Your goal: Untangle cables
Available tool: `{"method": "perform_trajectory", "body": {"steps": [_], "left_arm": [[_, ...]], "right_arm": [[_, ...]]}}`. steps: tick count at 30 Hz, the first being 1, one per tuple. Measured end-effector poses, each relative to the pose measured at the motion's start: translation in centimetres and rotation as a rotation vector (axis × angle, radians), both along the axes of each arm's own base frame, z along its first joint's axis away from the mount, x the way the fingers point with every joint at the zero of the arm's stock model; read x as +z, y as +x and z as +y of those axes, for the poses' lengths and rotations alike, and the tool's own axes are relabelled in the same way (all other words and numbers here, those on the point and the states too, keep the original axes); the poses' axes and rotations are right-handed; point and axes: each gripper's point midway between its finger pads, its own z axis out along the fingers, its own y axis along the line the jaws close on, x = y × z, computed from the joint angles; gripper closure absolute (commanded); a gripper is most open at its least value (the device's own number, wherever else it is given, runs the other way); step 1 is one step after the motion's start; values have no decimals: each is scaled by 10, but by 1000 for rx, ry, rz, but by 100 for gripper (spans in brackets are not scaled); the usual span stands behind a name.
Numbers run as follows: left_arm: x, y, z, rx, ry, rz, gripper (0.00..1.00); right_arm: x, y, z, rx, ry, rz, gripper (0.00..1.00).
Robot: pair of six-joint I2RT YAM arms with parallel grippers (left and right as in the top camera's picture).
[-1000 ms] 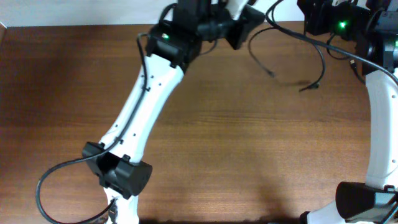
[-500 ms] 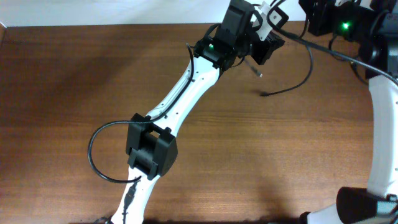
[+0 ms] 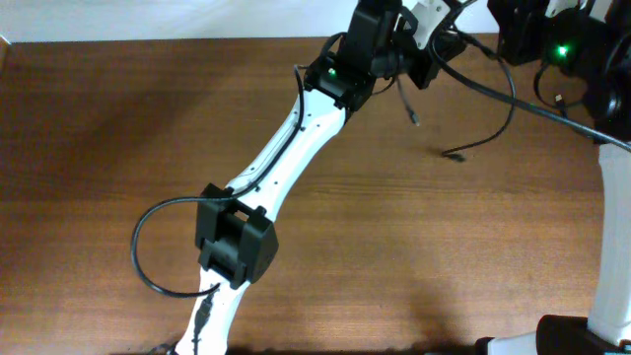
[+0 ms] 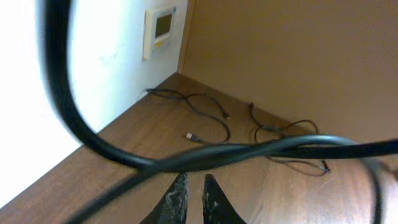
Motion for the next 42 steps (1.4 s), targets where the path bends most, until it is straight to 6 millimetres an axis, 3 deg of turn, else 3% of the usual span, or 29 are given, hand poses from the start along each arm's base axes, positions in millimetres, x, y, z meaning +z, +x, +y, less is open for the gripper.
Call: {"method": "perform_trajectory", "body": {"steps": [5, 10, 18, 27, 37, 42], "left_arm": [[45, -15, 9, -6, -40, -54, 91], [74, -26, 16, -6, -69, -95, 91], [79, -26, 16, -5, -81, -113, 96], [78, -10, 23, 91, -52, -149, 100], [78, 1, 29, 156, -30, -187, 100], [83, -1, 26, 151, -45, -205, 100]], "right_arm": [[5, 8, -8, -47, -22, -34, 96], [-16, 20, -6, -28, -10, 23, 96], [-22, 12, 19, 91, 63, 68, 96], [-3, 8, 27, 133, 101, 13, 96], [44, -37, 38, 201, 116, -93, 96], [57, -54, 45, 241, 142, -111, 96]]}}
